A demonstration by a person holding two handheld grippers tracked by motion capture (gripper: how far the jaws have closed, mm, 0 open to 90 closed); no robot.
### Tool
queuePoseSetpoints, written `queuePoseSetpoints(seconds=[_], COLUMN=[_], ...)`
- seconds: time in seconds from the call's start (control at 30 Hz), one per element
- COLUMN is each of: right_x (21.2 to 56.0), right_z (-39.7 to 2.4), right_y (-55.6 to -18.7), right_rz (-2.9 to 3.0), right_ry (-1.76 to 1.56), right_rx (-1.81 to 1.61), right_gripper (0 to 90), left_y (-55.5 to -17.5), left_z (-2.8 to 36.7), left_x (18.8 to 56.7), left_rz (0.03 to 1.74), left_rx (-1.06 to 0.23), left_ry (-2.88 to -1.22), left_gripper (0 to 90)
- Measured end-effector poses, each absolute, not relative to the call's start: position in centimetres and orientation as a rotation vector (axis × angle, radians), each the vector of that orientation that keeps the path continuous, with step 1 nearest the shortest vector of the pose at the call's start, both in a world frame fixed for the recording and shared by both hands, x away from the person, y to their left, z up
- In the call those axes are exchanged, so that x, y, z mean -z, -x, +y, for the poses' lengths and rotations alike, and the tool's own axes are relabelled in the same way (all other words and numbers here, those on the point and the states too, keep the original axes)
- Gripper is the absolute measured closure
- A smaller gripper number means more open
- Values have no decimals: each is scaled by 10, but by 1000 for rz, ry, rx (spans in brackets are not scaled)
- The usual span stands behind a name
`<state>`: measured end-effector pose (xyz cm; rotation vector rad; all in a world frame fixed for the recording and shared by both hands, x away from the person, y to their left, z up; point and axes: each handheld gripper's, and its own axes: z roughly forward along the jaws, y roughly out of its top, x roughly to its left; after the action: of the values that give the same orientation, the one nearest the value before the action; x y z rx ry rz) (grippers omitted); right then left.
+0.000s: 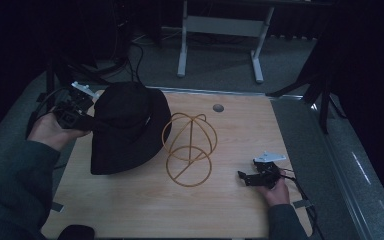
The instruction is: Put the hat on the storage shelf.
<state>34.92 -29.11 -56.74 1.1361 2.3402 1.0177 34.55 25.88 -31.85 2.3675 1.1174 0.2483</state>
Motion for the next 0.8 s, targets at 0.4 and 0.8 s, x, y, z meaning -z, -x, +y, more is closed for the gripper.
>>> queuePoseSetpoints(seconds=[0.4,0.8], right_x=[567,567], right_z=[-291,-291], right_y=[-349,-349], right_rz=[2340,2340], right_ry=[-1136,-1135], right_rx=[-1018,-1017], right_gripper=[144,144], left_y=[-341,-338], left_z=[267,271], left_x=[309,301], left_rz=[1108,1100], left_rx=[-266,-293], left_ry=[-2354,-2326], left_gripper=[854,854])
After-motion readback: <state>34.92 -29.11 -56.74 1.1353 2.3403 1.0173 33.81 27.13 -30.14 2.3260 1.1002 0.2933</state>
